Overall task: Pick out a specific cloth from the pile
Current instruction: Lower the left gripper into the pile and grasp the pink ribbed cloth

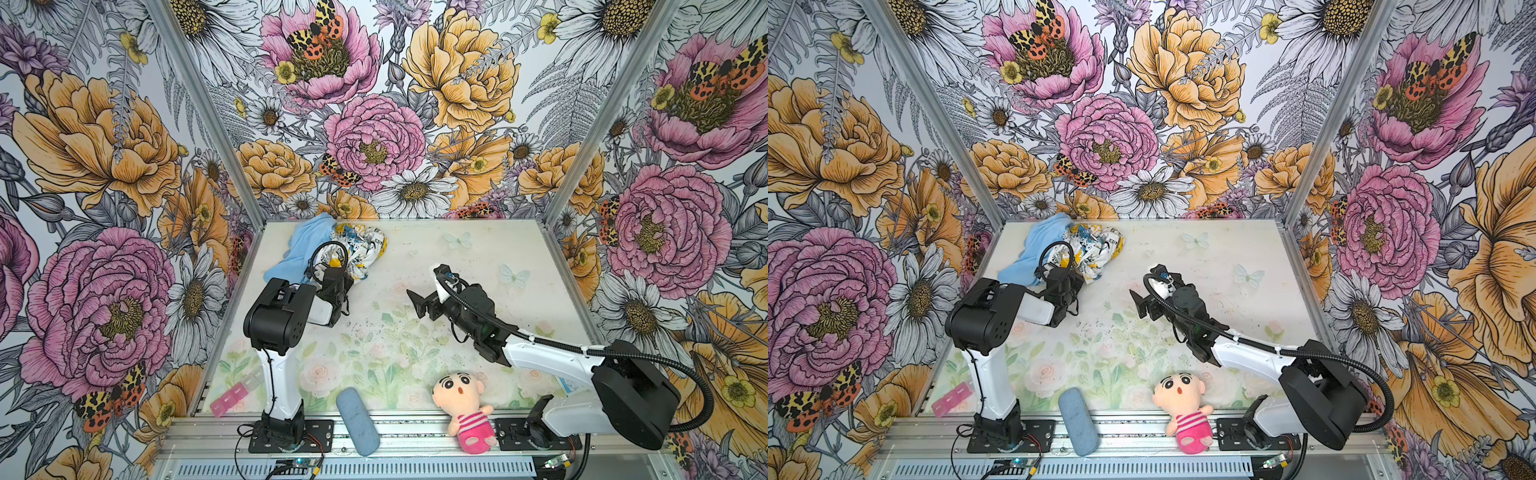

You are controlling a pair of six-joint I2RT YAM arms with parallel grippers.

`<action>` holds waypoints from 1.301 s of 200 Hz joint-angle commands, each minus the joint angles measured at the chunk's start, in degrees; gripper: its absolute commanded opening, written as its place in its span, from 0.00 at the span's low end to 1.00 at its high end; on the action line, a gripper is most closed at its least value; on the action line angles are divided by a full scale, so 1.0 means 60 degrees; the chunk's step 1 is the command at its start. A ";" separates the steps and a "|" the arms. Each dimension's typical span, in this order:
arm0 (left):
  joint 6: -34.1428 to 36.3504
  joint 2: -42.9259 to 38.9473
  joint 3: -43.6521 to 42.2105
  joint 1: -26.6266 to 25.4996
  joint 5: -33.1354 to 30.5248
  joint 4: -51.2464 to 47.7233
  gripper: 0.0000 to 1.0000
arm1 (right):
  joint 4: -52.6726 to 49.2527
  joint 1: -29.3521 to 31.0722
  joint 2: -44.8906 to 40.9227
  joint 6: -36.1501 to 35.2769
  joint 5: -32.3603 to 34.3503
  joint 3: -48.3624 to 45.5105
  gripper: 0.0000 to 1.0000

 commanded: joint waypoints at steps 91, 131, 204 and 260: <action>0.1307 -0.2590 -0.0822 0.0198 0.0374 -0.0564 0.00 | -0.0043 0.0035 -0.0236 -0.0038 -0.0064 0.0035 0.99; 0.1880 -0.3951 -0.0011 0.0514 0.0507 -0.1894 0.00 | -0.0069 0.0035 -0.0376 -0.0046 0.0043 -0.0003 1.00; 0.3685 -0.4257 0.5965 0.1542 0.2068 -0.6814 0.00 | -0.0132 -0.0063 -0.0638 0.0208 0.0509 -0.0098 0.99; 0.2901 -0.5688 0.0815 0.0497 0.2289 -0.5861 0.39 | -0.0204 -0.0155 -0.0658 0.0262 0.0511 -0.0087 0.99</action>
